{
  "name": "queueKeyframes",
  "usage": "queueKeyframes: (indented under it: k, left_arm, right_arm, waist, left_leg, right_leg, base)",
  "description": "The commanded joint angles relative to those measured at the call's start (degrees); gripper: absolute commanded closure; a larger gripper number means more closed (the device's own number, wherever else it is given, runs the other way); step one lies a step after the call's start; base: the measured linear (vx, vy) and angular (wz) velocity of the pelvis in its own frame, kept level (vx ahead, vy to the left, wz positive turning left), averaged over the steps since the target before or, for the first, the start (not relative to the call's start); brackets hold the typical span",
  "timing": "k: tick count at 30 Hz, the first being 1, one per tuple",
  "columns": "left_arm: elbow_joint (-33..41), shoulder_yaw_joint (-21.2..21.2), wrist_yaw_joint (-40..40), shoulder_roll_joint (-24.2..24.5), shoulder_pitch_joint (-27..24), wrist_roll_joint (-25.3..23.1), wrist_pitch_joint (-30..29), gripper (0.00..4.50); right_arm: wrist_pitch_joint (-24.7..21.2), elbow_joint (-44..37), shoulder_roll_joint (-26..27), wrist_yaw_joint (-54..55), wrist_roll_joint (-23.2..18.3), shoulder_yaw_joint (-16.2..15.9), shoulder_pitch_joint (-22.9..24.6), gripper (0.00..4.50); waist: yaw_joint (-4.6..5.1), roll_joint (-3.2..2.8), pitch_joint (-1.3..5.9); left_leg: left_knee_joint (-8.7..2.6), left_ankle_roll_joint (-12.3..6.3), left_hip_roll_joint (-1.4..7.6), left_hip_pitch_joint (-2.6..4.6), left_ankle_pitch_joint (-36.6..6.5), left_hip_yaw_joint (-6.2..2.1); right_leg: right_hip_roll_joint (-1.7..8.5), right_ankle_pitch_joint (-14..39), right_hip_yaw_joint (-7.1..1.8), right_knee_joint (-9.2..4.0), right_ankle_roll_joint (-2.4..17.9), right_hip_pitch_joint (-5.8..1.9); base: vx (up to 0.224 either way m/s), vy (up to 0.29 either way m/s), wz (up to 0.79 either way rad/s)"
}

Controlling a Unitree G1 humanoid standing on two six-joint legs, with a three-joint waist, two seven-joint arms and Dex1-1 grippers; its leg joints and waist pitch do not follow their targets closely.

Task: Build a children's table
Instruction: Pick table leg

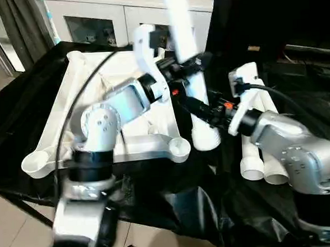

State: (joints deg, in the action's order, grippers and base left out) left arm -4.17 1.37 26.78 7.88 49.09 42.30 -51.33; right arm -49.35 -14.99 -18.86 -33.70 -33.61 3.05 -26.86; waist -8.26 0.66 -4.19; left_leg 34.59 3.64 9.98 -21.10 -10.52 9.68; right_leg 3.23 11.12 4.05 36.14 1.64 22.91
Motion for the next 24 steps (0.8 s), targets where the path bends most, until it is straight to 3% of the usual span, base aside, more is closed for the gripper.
queueKeyframes:
  k: [1,6,11,24]
  left_arm:
    - [0.8,-1.5,3.9,1.1,1.5,-0.9,0.1,2.64]
    - [-0.2,-3.0,11.2,4.8,3.8,0.3,-0.6,2.64]
    - [-1.3,-2.6,14.5,5.5,5.0,1.7,-1.1,2.64]
    - [0.0,-4.6,19.5,6.0,4.0,2.1,-1.8,2.64]
  right_arm:
    - [-1.8,-0.3,-1.4,-2.0,-1.3,1.8,-0.8,1.07]
    - [-4.9,-1.1,-7.4,-9.8,-4.6,-0.1,-1.2,1.05]
    - [-5.6,-0.4,-9.6,-12.5,-6.2,-0.9,-1.5,1.05]
    - [-7.4,0.6,-9.4,-14.6,-9.6,-0.3,-1.7,1.05]
  waist:
    - [-0.12,-0.55,4.83]
    - [-0.21,-0.38,4.85]
    - [-0.29,-0.23,4.84]
    - [-0.51,-0.28,4.92]
  left_leg:
    - [-3.47,0.06,2.51,0.35,-5.5,-1.16]
    - [-3.21,-0.33,2.38,0.16,-4.9,-0.99]
    - [-3.12,-0.71,2.44,0.11,-4.4,-0.94]
    - [-3.12,-0.60,2.54,0.08,-4.7,-0.96]
  right_leg:
    - [4.61,7.2,-3.28,-4.43,6.7,-3.80]
    - [4.73,6.4,-3.21,-4.33,8.4,-4.04]
    - [4.84,7.5,-3.18,-4.34,9.2,-3.95]
    - [4.89,8.1,-3.11,-4.35,9.4,-3.89]
  base:
    - [0.000,0.000,0.00]
    - [0.000,0.000,0.00]
    - [0.000,0.000,0.00]
    - [0.000,0.000,0.00]
